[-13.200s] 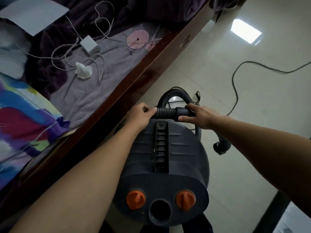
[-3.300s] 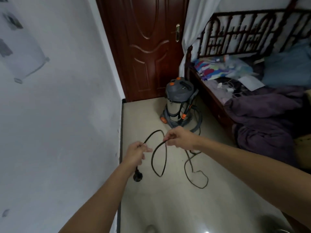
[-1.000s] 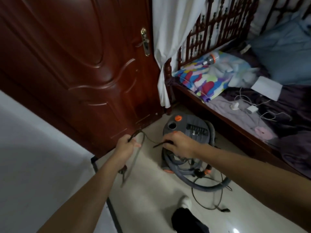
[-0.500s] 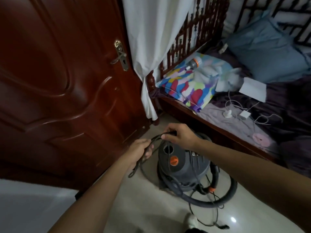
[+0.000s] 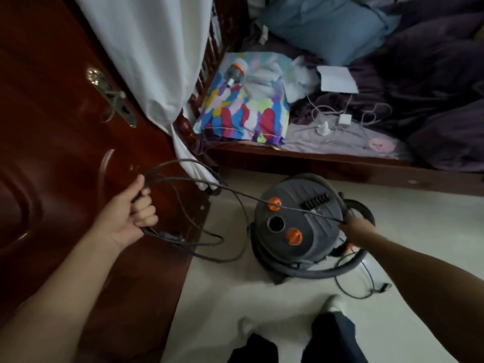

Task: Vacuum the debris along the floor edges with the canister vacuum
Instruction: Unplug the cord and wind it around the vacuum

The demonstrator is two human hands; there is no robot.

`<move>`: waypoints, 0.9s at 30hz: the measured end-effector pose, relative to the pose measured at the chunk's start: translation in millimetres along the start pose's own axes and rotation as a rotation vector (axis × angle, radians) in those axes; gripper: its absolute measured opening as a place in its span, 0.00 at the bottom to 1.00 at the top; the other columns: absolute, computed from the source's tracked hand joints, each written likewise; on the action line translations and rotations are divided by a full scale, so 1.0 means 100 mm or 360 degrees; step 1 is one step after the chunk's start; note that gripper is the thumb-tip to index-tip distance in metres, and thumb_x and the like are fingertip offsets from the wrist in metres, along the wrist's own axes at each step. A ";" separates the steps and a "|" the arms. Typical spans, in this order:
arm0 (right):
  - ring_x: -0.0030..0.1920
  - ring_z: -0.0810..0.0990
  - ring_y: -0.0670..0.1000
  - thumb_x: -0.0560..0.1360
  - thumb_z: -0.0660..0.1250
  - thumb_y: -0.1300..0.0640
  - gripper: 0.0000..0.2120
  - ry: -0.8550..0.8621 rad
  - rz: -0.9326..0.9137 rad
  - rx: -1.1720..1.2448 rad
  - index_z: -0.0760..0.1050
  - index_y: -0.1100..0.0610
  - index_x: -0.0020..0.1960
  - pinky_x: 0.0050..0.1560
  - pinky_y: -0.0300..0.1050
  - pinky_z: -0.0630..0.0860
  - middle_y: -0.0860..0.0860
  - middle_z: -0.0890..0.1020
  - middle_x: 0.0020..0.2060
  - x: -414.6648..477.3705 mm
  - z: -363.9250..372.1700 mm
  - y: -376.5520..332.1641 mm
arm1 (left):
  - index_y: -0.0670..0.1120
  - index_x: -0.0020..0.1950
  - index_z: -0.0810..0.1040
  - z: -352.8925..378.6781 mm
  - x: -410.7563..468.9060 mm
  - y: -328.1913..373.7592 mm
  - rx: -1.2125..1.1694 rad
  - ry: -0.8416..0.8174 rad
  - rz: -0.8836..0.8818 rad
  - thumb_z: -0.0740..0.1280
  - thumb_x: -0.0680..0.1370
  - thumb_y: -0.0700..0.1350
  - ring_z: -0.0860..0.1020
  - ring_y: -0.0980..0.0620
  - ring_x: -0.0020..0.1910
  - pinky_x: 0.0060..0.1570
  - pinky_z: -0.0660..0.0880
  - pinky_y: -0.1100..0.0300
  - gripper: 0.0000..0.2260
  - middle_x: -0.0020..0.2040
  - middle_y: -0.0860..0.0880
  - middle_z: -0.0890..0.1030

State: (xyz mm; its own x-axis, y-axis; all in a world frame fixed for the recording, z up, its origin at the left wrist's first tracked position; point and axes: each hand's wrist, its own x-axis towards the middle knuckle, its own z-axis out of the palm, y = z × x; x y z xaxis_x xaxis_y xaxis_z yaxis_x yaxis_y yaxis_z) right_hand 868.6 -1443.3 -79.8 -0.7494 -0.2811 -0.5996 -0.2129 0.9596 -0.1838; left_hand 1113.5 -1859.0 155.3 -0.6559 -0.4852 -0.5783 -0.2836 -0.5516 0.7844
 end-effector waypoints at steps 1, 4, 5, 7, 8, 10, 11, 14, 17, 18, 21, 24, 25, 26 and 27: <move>0.56 0.79 0.60 0.82 0.57 0.50 0.16 -0.0069 -0.0038 -0.0053 0.75 0.57 0.64 0.53 0.49 0.75 0.59 0.80 0.57 -0.09 0.12 -0.04 | 0.49 0.35 0.65 -0.02 0.11 0.01 0.0026 -0.0002 -0.0007 0.61 0.77 0.56 0.47 0.55 0.23 0.21 0.50 0.65 0.15 0.25 0.53 0.49; 0.61 0.77 0.57 0.83 0.53 0.47 0.17 -0.0246 -0.0176 -0.0144 0.73 0.50 0.67 0.60 0.49 0.73 0.56 0.79 0.62 -0.45 0.40 -0.32 | 0.48 0.38 0.69 0.12 0.41 -0.13 0.0135 -0.0009 0.0026 0.60 0.81 0.53 0.51 0.58 0.19 0.20 0.50 0.66 0.14 0.21 0.55 0.55; 0.60 0.77 0.57 0.83 0.53 0.46 0.17 -0.0280 -0.0245 -0.0184 0.72 0.49 0.67 0.60 0.50 0.73 0.56 0.79 0.61 -0.58 0.44 -0.48 | 0.47 0.39 0.70 0.20 0.49 -0.22 0.0219 -0.0020 0.0061 0.60 0.81 0.50 0.53 0.59 0.18 0.21 0.51 0.67 0.12 0.21 0.55 0.57; 0.59 0.78 0.58 0.82 0.53 0.45 0.18 -0.0297 -0.0457 -0.0337 0.70 0.47 0.69 0.57 0.51 0.75 0.56 0.79 0.60 -0.83 0.41 -0.81 | 0.44 0.41 0.71 0.38 0.61 -0.41 0.0453 -0.0072 0.0117 0.61 0.82 0.45 0.58 0.59 0.17 0.21 0.52 0.69 0.10 0.23 0.53 0.62; 0.57 0.79 0.60 0.82 0.54 0.45 0.18 -0.0262 -0.0591 -0.0397 0.70 0.48 0.69 0.54 0.50 0.75 0.57 0.79 0.59 -0.96 0.35 -0.98 | 0.44 0.42 0.71 0.46 0.64 -0.50 0.0583 -0.0106 0.0120 0.61 0.81 0.43 0.59 0.58 0.18 0.21 0.53 0.70 0.08 0.24 0.50 0.66; 0.55 0.78 0.61 0.82 0.54 0.45 0.18 -0.0114 -0.0868 -0.0418 0.70 0.52 0.67 0.51 0.51 0.75 0.59 0.79 0.56 -1.20 0.15 -1.27 | 0.44 0.45 0.70 0.61 0.68 -0.67 0.0821 -0.0224 0.0071 0.61 0.82 0.42 0.63 0.57 0.19 0.21 0.53 0.70 0.06 0.28 0.46 0.78; 0.53 0.78 0.61 0.83 0.55 0.46 0.17 -0.0009 -0.0992 -0.0377 0.71 0.55 0.65 0.50 0.52 0.75 0.59 0.79 0.54 -1.30 0.02 -1.38 | 0.44 0.46 0.69 0.68 0.67 -0.75 0.0922 -0.0307 0.0022 0.60 0.82 0.42 0.65 0.57 0.21 0.20 0.54 0.69 0.05 0.32 0.45 0.82; 0.46 0.79 0.62 0.83 0.56 0.49 0.14 0.0279 -0.1158 -0.0084 0.73 0.58 0.59 0.45 0.57 0.75 0.58 0.80 0.48 -1.41 -0.36 -1.57 | 0.45 0.47 0.67 0.90 0.60 -0.93 0.1126 -0.0490 -0.0139 0.59 0.83 0.43 0.66 0.54 0.26 0.20 0.55 0.66 0.06 0.41 0.40 0.85; 0.44 0.80 0.62 0.81 0.60 0.47 0.14 0.0560 -0.1057 0.0153 0.75 0.56 0.56 0.39 0.55 0.74 0.57 0.82 0.44 -1.30 -0.62 -1.51 | 0.45 0.45 0.70 1.10 0.53 -0.99 0.1156 -0.0577 -0.0204 0.59 0.83 0.44 0.67 0.50 0.29 0.20 0.54 0.65 0.08 0.28 0.46 0.79; 0.44 0.80 0.62 0.80 0.62 0.46 0.14 0.0631 -0.1008 0.0214 0.76 0.56 0.54 0.38 0.52 0.73 0.57 0.83 0.44 -1.21 -0.66 -1.44 | 0.46 0.44 0.72 1.17 0.51 -0.98 0.1156 -0.0602 -0.0203 0.60 0.83 0.45 0.67 0.51 0.28 0.21 0.54 0.65 0.08 0.25 0.50 0.74; 0.47 0.81 0.63 0.77 0.66 0.48 0.11 0.0702 -0.0622 0.0320 0.76 0.56 0.51 0.40 0.52 0.75 0.58 0.83 0.44 -0.82 -0.67 -1.07 | 0.49 0.41 0.72 1.35 0.50 -0.90 0.1109 -0.0659 -0.0181 0.61 0.82 0.47 0.61 0.59 0.24 0.22 0.51 0.65 0.10 0.27 0.53 0.65; 0.47 0.81 0.62 0.76 0.68 0.51 0.08 0.0532 -0.0134 0.0466 0.75 0.55 0.42 0.38 0.47 0.70 0.57 0.81 0.40 -0.36 -0.53 -0.46 | 0.49 0.40 0.70 1.41 0.52 -0.71 0.0918 -0.0670 -0.0187 0.62 0.81 0.48 0.59 0.61 0.23 0.21 0.49 0.66 0.10 0.27 0.54 0.62; 0.45 0.81 0.61 0.77 0.67 0.51 0.11 0.0412 0.0019 0.0537 0.73 0.55 0.38 0.37 0.46 0.69 0.56 0.80 0.37 -0.24 -0.45 -0.22 | 0.49 0.40 0.70 1.39 0.54 -0.64 0.0848 -0.0670 -0.0197 0.62 0.81 0.48 0.59 0.61 0.22 0.22 0.49 0.65 0.10 0.26 0.54 0.62; 0.44 0.81 0.61 0.77 0.67 0.49 0.15 0.0290 0.0180 0.0596 0.73 0.55 0.36 0.38 0.45 0.69 0.56 0.79 0.36 -0.16 -0.36 0.00 | 0.49 0.40 0.70 1.37 0.55 -0.56 0.0809 -0.0670 -0.0195 0.62 0.80 0.48 0.59 0.61 0.22 0.22 0.48 0.65 0.09 0.26 0.55 0.62; 0.43 0.80 0.60 0.79 0.65 0.47 0.16 0.0197 0.0341 0.0629 0.74 0.56 0.37 0.39 0.44 0.69 0.57 0.80 0.38 -0.10 -0.27 0.19 | 0.49 0.42 0.71 1.34 0.56 -0.49 0.0822 -0.0673 -0.0174 0.63 0.80 0.48 0.60 0.60 0.23 0.21 0.49 0.65 0.08 0.26 0.54 0.62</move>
State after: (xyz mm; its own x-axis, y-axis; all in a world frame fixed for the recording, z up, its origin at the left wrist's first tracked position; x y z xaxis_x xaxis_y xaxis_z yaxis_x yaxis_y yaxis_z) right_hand 855.7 -1422.0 -56.2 -0.8248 -0.0503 -0.5632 0.1924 0.9117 -0.3631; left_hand 997.1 -1768.4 114.2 -0.7919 -0.0800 -0.6054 -0.5930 -0.1364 0.7936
